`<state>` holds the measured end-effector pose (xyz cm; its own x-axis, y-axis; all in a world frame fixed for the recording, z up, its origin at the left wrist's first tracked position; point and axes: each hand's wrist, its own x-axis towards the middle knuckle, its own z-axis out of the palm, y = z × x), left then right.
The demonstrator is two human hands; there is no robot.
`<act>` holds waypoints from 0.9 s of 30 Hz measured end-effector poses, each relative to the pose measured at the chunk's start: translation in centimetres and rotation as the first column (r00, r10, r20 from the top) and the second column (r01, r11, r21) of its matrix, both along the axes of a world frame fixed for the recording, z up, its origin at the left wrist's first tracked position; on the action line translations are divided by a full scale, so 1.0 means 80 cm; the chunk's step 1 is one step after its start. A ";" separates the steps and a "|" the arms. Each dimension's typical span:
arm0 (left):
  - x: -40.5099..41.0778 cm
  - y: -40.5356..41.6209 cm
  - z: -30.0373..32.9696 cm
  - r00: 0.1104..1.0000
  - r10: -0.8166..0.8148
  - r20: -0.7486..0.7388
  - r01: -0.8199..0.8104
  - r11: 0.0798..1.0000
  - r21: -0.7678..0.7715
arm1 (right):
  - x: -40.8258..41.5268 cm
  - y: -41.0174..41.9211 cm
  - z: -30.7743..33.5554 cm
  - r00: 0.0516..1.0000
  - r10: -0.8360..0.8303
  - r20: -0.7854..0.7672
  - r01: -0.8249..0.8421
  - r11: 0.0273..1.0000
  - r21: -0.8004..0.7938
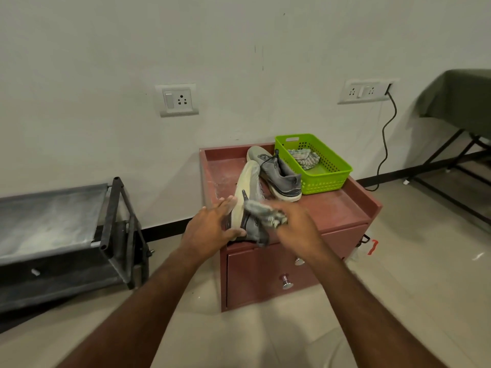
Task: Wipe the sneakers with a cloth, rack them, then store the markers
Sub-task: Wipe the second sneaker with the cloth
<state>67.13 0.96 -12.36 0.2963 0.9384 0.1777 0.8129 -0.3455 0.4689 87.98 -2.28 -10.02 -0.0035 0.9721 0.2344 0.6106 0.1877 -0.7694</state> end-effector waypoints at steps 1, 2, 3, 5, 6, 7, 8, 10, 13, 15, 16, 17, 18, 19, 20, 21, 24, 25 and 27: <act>0.000 0.000 0.000 1.000 -0.007 -0.004 0.007 1.000 0.000 | 0.002 0.006 -0.001 0.993 -0.114 -0.027 0.116 0.990 0.082; 0.000 0.000 0.000 1.000 -0.012 -0.007 0.012 1.000 -0.006 | -0.001 0.010 -0.001 0.984 -0.177 -0.018 0.178 0.974 0.137; -0.001 0.001 -0.001 1.000 -0.014 0.001 0.014 1.000 -0.012 | -0.007 0.011 -0.002 0.984 -0.177 0.008 0.173 0.972 0.161; -0.005 0.003 -0.003 1.000 -0.021 0.003 0.021 0.999 -0.030 | -0.026 0.009 -0.010 0.995 -0.033 0.095 0.020 0.992 0.128; -0.006 0.004 -0.002 1.000 -0.025 0.008 0.025 0.999 -0.029 | -0.037 0.006 -0.017 0.985 0.037 0.169 -0.051 0.995 0.081; -0.008 0.005 -0.003 1.000 -0.025 0.012 0.025 1.000 -0.016 | -0.046 0.006 -0.027 0.967 0.072 0.245 -0.087 0.995 0.052; -0.008 0.005 -0.001 1.000 -0.019 0.002 0.019 1.000 0.005 | -0.053 0.009 -0.033 0.950 0.072 0.303 -0.092 0.995 0.049; -0.003 0.002 0.001 0.997 -0.011 -0.071 0.015 0.999 0.052 | -0.055 0.029 -0.034 0.934 0.013 0.356 -0.041 0.997 0.071; 0.007 0.001 -0.002 0.992 -0.019 -0.125 0.028 0.997 0.069 | -0.047 0.067 -0.019 0.914 -0.016 0.406 -0.002 0.999 0.044; 0.008 -0.001 0.000 0.991 -0.007 -0.134 0.016 0.997 0.070 | -0.046 0.078 -0.010 0.906 0.028 0.422 -0.033 0.999 0.003; 0.008 -0.003 0.003 0.989 0.001 -0.151 0.010 0.997 0.073 | -0.046 0.078 -0.007 0.890 0.050 0.453 -0.047 0.999 -0.017; 0.008 -0.006 0.006 0.985 0.008 -0.172 0.006 0.997 0.079 | -0.047 0.073 -0.005 0.866 0.062 0.497 -0.050 0.998 -0.038; 0.009 -0.008 0.010 0.982 0.012 -0.189 0.004 0.997 0.081 | -0.048 0.068 -0.003 0.836 0.066 0.545 -0.046 0.998 -0.051; 0.010 -0.009 0.013 0.980 0.012 -0.199 0.004 0.996 0.084 | -0.048 0.061 -0.003 0.808 0.069 0.585 -0.043 0.997 -0.058; 0.011 -0.010 0.017 0.979 0.009 -0.202 0.009 0.996 0.085 | -0.046 0.053 0.000 0.788 0.069 0.612 -0.041 0.997 -0.059; 0.012 -0.011 0.019 0.980 0.002 -0.200 0.015 0.996 0.083 | -0.044 0.042 0.005 0.782 0.071 0.619 -0.041 0.997 -0.063; 0.011 -0.011 0.020 0.987 -0.003 -0.164 0.015 0.997 0.072 | -0.023 0.015 0.002 0.822 0.127 0.554 -0.063 0.989 -0.134; 0.011 -0.011 0.021 0.989 -0.005 -0.146 0.013 0.998 0.057 | -0.013 0.004 0.004 0.868 0.152 0.473 -0.075 0.981 -0.178; 0.007 -0.010 0.018 0.996 -0.011 -0.093 0.014 0.999 0.036 | 0.006 -0.003 0.006 0.958 0.091 0.273 -0.041 0.982 -0.183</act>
<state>67.73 0.19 -10.95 0.3248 0.9279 0.1830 0.8477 -0.3714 0.3788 88.43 -2.48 -9.52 -0.1102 0.9930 0.0426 0.7964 0.1138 -0.5940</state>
